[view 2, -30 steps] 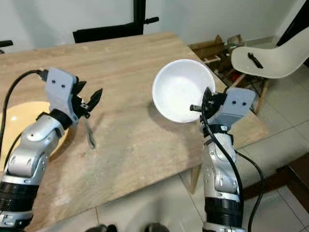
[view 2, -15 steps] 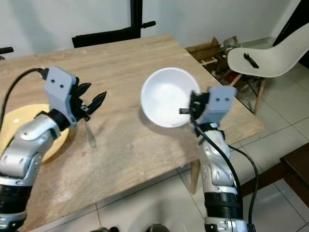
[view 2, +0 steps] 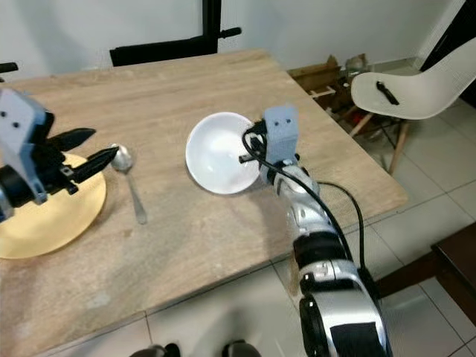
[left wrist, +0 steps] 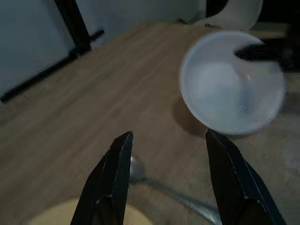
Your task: Setting the table
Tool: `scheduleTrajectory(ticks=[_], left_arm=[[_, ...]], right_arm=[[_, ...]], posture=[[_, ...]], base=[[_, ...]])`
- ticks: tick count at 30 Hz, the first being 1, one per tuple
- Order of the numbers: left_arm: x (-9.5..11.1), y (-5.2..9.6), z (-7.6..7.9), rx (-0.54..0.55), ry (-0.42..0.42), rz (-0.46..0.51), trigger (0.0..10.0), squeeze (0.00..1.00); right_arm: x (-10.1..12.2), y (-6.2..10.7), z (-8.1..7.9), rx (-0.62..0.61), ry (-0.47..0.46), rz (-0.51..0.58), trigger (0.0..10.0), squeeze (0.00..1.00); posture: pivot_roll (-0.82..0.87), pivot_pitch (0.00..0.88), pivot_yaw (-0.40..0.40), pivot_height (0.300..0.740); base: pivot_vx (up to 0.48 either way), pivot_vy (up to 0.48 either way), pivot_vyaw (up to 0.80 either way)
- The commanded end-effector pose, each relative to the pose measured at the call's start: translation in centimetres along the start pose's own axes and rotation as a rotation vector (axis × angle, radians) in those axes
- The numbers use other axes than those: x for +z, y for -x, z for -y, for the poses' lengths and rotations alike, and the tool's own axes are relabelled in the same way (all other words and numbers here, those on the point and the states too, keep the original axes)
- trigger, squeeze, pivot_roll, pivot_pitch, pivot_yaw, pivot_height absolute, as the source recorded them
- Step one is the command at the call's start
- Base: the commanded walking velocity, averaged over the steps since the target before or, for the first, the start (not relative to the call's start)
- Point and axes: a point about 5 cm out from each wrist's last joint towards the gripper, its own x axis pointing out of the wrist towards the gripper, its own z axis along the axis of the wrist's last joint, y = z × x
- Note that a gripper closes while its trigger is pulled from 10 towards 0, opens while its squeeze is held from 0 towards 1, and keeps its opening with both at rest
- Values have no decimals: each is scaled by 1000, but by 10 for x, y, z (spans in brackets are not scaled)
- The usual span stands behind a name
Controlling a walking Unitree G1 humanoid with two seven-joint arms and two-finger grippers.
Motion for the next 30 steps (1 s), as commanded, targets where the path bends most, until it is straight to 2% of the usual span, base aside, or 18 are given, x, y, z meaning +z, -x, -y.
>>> scheduleTrajectory(ticks=[1, 3, 4, 5, 6, 8, 9, 11, 15, 16, 17, 18, 19, 20, 21, 28, 29, 30], left_arm=[[1, 3, 3, -22, 3, -8, 10000, 0], [2, 6, 9, -44, 17, -19, 10000, 0], [2, 6, 9, -44, 17, -19, 10000, 0], [2, 6, 16, -77, 35, -30, 10000, 0], [2, 6, 16, -77, 35, -30, 10000, 0], [2, 4, 25, -131, 47, -39, 10000, 0], [2, 4, 25, -131, 47, -39, 10000, 0], [3, 3, 32, -207, 40, -42, 10000, 0], [7, 2, 34, -272, 18, -45, 10000, 0], [7, 1, 33, -275, 15, -45, 10000, 0], [7, 1, 33, -275, 15, -45, 10000, 0], [8, 0, 33, -275, 12, -46, 10000, 0], [9, -1, 33, -277, 12, -45, 10000, 0], [8, -3, 35, -280, 14, -45, 10000, 0], [8, -4, 36, -283, 15, -44, 10000, 0], [6, -8, 38, -290, 20, -39, 10000, 0], [5, -10, 38, -293, 21, -33, 10000, 0], [5, -11, 38, -292, 23, -29, 10000, 0]], right_arm=[[-18, 3, 0, 7, 15, -77, 10000, 0], [-15, -1, 5, -2, -110, -69, 10000, 0], [-15, -1, 5, -2, -110, -69, 10000, 0], [-11, -5, 10, -11, -297, -57, 10000, 0], [-11, -5, 10, -11, -297, -57, 10000, 0], [-6, -7, 13, -1, -411, -46, 10000, 0], [-6, -7, 13, -1, -411, -46, 10000, 0], [0, -8, 15, 36, -460, -47, 10000, 0], [8, -9, 14, 117, -458, -60, 10000, 0], [9, -9, 13, 140, -460, -65, 10000, 67], [9, -9, 13, 140, -460, -65, 10000, 67], [11, -10, 12, 161, -452, -67, 10000, 286], [12, -10, 11, 187, -438, -70, 10000, 910], [13, -10, 9, 208, -406, -76, 10000, 1000], [13, -10, 9, 214, -382, -80, 10000, 1000], [16, -10, 14, 193, -375, -64, 10000, 1000], [22, -9, 18, 185, -384, -23, 10000, 0], [27, -9, 21, 182, -391, 8, 10000, 0]], posture=[[86, 112, 4, 740], [94, 122, 5, 740], [94, 122, 5, 740], [96, 124, 7, 740], [96, 124, 7, 740], [92, 124, 13, 740], [92, 124, 13, 740], [77, 122, 22, 740], [62, 116, 26, 740], [56, 114, 27, 740], [56, 114, 27, 740], [55, 113, 27, 740], [53, 112, 27, 740], [49, 107, 27, 740], [48, 106, 27, 740], [41, 96, 27, 740], [38, 86, 26, 740], [38, 86, 26, 740]], base=[[0, 0, 0], [0, 0, 0], [0, 0, 0], [0, 0, 0], [0, 0, 0], [0, 0, 0], [0, 0, 0], [0, 0, 0], [0, 0, 0], [0, 0, 0], [0, 0, 0], [0, 0, 0], [0, 0, 0], [0, 0, 0], [0, 0, 0], [0, 0, 0], [0, 0, 0], [0, 0, 0]])
